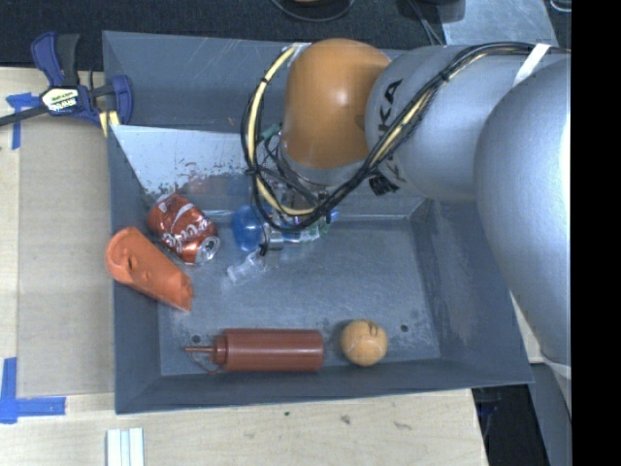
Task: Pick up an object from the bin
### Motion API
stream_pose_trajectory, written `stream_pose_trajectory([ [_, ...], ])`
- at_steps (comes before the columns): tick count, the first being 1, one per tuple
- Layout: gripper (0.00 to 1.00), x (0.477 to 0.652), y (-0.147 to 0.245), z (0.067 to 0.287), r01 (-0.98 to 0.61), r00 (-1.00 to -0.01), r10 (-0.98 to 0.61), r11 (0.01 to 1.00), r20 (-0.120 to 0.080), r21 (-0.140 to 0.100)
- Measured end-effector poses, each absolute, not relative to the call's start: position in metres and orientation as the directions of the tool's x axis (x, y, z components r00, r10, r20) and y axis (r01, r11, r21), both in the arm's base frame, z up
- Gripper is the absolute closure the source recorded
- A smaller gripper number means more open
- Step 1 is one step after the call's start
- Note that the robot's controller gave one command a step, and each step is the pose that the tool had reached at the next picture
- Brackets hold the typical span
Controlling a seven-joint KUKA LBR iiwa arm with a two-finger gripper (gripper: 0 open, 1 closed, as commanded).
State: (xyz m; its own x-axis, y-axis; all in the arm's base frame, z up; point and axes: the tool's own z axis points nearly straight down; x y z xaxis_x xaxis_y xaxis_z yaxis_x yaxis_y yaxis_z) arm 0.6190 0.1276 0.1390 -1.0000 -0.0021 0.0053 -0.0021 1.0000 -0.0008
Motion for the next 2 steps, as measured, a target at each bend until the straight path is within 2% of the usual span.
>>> stream_pose_trajectory([
  [1,0.00,0.621,0.127,0.144,0.000,-1.000,0.000,1.000,-0.003,0.001],
  [2,0.00,0.610,0.090,0.074,-0.101,-0.995,-0.101,0.995,0.001,0.001],
])
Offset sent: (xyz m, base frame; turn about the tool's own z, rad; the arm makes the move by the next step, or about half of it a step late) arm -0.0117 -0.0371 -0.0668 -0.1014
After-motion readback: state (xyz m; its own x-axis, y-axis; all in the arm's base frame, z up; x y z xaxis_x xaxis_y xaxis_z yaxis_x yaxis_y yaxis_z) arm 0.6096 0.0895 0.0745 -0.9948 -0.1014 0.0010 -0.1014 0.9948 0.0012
